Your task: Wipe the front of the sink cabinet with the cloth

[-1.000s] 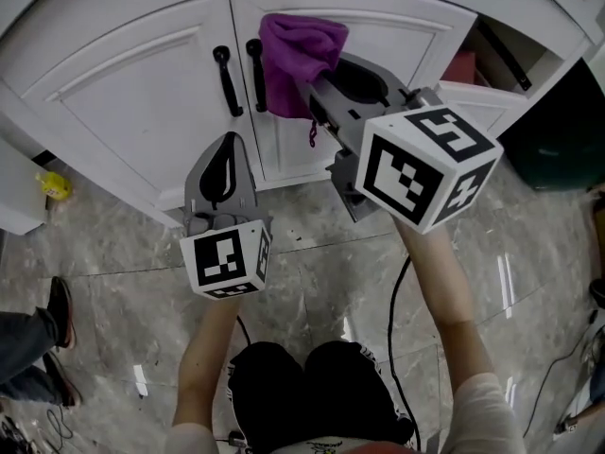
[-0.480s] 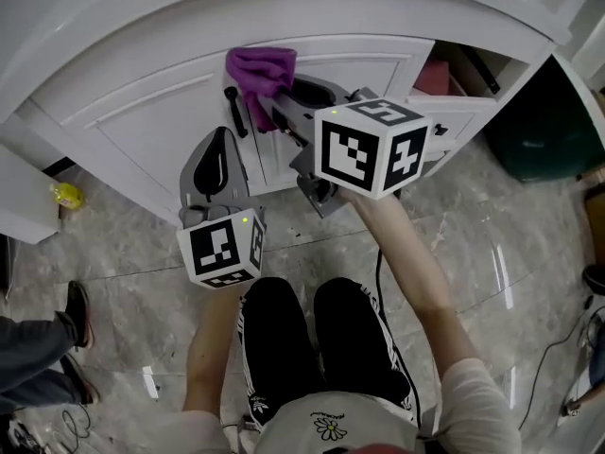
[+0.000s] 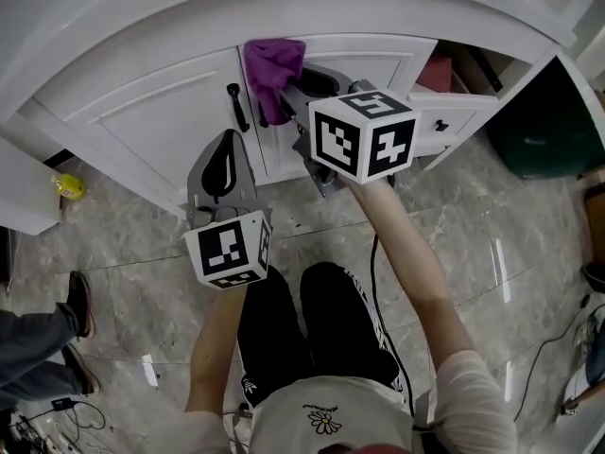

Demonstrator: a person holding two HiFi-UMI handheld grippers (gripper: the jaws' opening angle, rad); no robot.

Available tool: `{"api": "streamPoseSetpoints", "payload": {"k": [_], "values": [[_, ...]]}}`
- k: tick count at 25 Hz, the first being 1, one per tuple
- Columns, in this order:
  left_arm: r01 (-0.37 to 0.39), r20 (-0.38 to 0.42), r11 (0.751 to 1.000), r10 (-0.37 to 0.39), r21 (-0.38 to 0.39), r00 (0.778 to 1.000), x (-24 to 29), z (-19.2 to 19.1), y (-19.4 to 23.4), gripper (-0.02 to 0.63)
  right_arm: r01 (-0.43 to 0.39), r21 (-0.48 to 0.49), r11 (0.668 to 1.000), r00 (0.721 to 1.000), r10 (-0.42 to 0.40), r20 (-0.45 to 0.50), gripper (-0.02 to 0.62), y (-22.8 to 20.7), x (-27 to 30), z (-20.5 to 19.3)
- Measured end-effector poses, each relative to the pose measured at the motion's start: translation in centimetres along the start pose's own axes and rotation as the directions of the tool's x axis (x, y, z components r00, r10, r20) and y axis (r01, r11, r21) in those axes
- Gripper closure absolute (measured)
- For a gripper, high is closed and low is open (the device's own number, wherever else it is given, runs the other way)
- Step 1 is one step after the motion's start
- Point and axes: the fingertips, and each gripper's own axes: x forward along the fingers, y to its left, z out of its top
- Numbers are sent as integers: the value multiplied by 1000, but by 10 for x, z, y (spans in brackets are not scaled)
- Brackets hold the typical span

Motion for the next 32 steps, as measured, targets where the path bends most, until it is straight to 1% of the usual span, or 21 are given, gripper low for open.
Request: {"api": "streamPoseSetpoints", "payload": {"k": [4,9,11,14,17,21,24,28,29,30,32], "values": [[10,4,1000,-9,-13,1000,-1,0,-5,601,127,-41,991,992,-127,4,543,-37,-26,3],[24,13,1000,-23,-19,1000,-2,3,-12,601,244,-7,970,970,-244,17,543,-84,-61,9],[31,17,999,-31,-19,999,-3,5,-16,601,297,19,955,954,-298,23,543,-106,-77,9],[39,21,999,-39,-13,999,-5,7,-20,601,386,52,921,921,-389,39,543,-144,-105,14],[39,25,999,-39,-2,999,-6,10,-21,601,436,70,897,897,-440,41,543,-171,-128,17],[37,31,999,-37,1,999,-5,16,-26,601,472,55,880,880,-474,33,543,-192,-145,20],[55,23,998,-55,6,998,-3,14,-32,601,470,56,881,882,-471,20,543,-199,-149,17],[46,17,999,-46,12,999,-3,9,-28,601,457,78,886,886,-461,46,543,-190,-144,18],[44,14,999,-44,10,999,-5,5,-28,601,441,85,893,893,-446,56,543,-181,-144,18],[40,10,999,-40,6,999,-7,1,-28,601,412,90,907,906,-418,66,543,-168,-143,15],[26,-2,1000,-26,-2,1000,-13,-7,-24,601,321,92,943,941,-328,82,543,-130,-130,7]]}}
